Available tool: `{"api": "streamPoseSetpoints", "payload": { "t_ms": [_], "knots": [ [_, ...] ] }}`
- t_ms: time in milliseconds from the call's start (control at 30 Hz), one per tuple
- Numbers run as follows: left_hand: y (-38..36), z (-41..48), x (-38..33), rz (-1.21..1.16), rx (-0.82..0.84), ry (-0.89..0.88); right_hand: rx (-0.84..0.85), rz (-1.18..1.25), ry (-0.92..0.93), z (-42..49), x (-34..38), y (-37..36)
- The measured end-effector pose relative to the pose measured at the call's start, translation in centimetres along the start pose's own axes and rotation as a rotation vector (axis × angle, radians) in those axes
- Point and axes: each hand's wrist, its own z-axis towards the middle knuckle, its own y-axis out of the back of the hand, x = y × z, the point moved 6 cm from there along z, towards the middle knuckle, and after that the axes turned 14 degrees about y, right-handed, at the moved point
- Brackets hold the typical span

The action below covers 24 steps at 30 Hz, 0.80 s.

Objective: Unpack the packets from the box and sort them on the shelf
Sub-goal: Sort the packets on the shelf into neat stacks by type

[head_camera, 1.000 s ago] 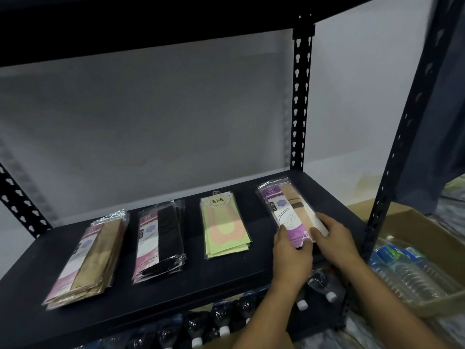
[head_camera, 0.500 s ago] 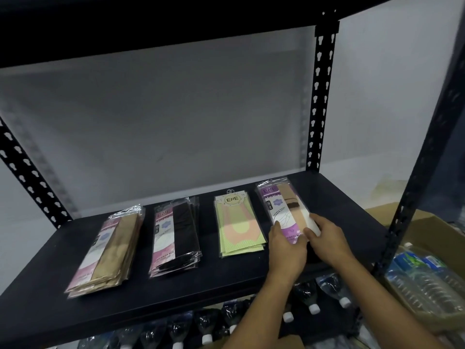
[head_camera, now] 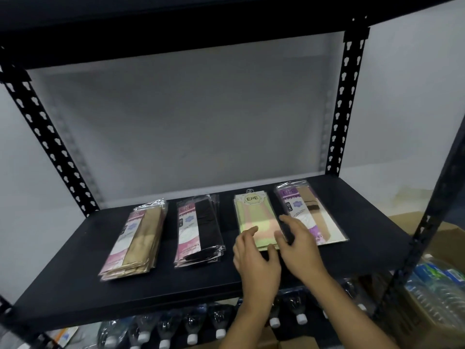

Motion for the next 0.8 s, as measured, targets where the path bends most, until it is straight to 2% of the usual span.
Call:
{"api": "streamPoseSetpoints", "payload": {
  "t_ms": [300, 800],
  "knots": [
    [-0.3, 2.2, 1.9, -0.046, 0.148, 0.163, 0.106, -0.1, -0.127, -0.2, -1.1, -3.0],
    [1.1, 2.4, 2.0, -0.11, 0.178, 0.165, 0.1, -0.061, -0.18, -0.7, -1.2, -3.6]
  ]
}}
